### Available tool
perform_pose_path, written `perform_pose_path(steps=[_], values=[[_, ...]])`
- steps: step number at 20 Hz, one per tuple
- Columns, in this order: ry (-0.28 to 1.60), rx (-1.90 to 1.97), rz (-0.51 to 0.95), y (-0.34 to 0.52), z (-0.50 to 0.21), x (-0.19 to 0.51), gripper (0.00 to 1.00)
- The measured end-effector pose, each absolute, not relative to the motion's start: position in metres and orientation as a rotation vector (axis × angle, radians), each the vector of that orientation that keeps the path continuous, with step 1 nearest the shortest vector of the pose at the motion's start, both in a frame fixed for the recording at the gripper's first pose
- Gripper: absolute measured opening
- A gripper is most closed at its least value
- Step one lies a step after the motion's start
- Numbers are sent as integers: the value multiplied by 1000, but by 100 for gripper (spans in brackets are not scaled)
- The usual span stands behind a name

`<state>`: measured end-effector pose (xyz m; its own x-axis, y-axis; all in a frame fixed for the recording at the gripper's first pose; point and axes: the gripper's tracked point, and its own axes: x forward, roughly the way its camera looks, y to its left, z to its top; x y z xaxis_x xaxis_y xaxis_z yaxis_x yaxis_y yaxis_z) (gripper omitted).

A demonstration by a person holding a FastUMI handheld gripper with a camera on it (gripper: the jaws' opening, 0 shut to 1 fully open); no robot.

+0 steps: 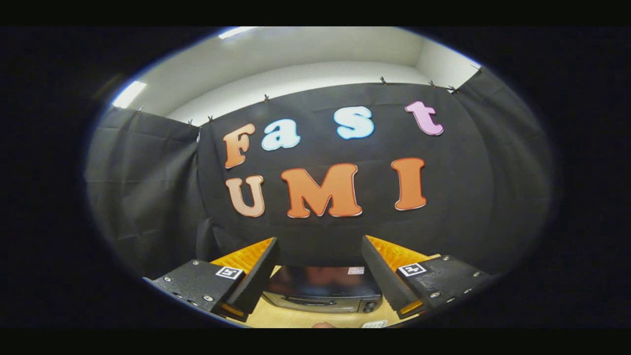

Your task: Open the toaster oven, put the food inside, and close the toaster oven door.

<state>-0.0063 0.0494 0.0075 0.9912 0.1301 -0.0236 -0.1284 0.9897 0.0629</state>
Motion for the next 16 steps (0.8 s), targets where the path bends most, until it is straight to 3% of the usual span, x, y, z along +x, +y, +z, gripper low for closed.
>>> perform_pose_path(steps=[16], values=[[-61, -22, 113, 28, 49, -26, 98]])
